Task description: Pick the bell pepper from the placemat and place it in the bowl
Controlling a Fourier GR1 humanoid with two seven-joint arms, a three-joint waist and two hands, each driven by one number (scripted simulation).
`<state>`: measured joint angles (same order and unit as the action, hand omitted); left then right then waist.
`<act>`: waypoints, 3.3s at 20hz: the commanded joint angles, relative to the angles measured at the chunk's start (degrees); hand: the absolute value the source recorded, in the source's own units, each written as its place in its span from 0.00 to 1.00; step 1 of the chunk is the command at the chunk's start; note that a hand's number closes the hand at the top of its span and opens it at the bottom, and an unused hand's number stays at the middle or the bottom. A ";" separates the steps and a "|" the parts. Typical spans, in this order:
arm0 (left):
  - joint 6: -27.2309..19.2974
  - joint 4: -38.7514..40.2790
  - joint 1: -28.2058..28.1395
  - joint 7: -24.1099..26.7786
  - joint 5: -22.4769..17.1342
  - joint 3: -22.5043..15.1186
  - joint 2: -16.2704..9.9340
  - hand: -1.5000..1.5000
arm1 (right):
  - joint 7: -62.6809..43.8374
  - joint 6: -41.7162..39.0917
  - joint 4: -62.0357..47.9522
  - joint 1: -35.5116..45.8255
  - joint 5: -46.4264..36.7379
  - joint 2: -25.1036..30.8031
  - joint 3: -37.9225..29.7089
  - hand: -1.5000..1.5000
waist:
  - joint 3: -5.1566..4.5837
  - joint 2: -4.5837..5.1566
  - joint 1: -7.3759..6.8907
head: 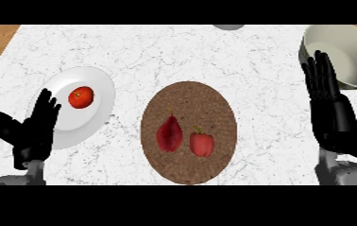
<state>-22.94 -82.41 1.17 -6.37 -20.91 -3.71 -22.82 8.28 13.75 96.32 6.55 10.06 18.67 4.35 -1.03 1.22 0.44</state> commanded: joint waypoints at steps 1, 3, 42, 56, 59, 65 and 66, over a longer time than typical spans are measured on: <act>0.89 -0.13 2.22 0.52 2.64 -1.07 -1.17 0.50 | -0.44 -8.28 -4.35 3.27 3.25 2.76 0.18 1.00 | 1.07 -1.05 -0.74; -0.89 -1.71 7.41 1.80 7.10 -3.78 -2.08 0.50 | -1.19 -15.36 -3.34 5.37 5.53 1.97 6.63 1.00 | 1.19 -0.71 -0.99; 3.67 -10.12 9.04 -2.12 19.09 -5.52 -1.81 0.50 | -27.90 -45.30 -3.24 25.49 -31.21 2.69 33.06 0.00 | 1.04 -1.24 -1.09; 7.20 -5.51 10.49 0.66 22.64 -1.60 3.14 0.50 | -34.28 -52.63 -8.45 23.01 -42.97 -5.57 31.81 0.00 | 1.02 -1.23 -0.51; 7.09 -12.01 10.81 -6.71 24.14 -2.54 3.31 0.50 | -30.11 -50.83 -14.65 23.37 -46.32 -6.93 31.58 0.00 | 1.04 -1.23 -0.65; 9.89 -10.61 11.33 -5.14 24.14 1.06 3.65 0.50 | -20.33 -45.76 -24.23 23.52 -52.74 -8.93 30.35 0.00 | 1.04 -1.16 -0.69; 9.21 -15.04 9.39 -7.98 26.02 -0.51 4.26 0.50 | -21.98 -47.88 -16.52 18.86 -52.23 -7.05 30.44 0.00 | 1.04 -1.27 -0.51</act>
<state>-13.99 -94.41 10.47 -11.25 3.12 -4.16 -19.67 -16.29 -33.87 78.08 28.54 -39.72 11.14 35.53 0.01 0.02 -0.27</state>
